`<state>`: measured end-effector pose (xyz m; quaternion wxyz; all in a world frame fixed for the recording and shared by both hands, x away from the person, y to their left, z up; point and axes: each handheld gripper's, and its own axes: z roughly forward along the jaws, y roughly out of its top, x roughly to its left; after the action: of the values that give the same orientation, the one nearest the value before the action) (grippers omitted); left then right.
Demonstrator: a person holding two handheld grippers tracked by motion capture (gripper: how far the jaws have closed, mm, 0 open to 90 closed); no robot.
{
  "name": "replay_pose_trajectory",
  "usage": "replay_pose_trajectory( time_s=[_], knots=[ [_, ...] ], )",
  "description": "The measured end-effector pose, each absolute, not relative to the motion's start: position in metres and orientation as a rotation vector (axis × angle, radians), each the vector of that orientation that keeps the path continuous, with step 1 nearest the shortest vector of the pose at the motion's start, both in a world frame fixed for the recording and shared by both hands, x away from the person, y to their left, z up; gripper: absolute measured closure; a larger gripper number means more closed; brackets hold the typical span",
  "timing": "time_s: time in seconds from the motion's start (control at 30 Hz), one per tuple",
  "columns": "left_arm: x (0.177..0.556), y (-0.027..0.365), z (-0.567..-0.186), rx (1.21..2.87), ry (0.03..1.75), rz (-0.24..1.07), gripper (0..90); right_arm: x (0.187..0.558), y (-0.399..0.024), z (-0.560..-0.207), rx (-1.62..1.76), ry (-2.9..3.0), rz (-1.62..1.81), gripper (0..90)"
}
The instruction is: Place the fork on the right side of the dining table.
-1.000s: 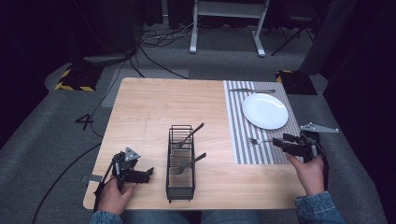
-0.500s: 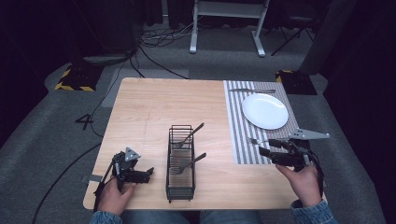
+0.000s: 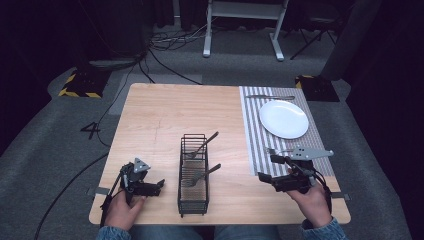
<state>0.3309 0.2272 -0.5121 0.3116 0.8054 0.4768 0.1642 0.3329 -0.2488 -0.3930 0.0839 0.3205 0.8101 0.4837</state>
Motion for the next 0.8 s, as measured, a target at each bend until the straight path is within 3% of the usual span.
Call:
replay_pose_trajectory(
  time_s=[0.8],
  knots=[
    [0.331, 0.227, -0.512, 2.125, 1.258, 0.434, 0.3, 0.339, -0.211, -0.471, 0.926, 2.611, 1.326, 9.8]
  ],
)
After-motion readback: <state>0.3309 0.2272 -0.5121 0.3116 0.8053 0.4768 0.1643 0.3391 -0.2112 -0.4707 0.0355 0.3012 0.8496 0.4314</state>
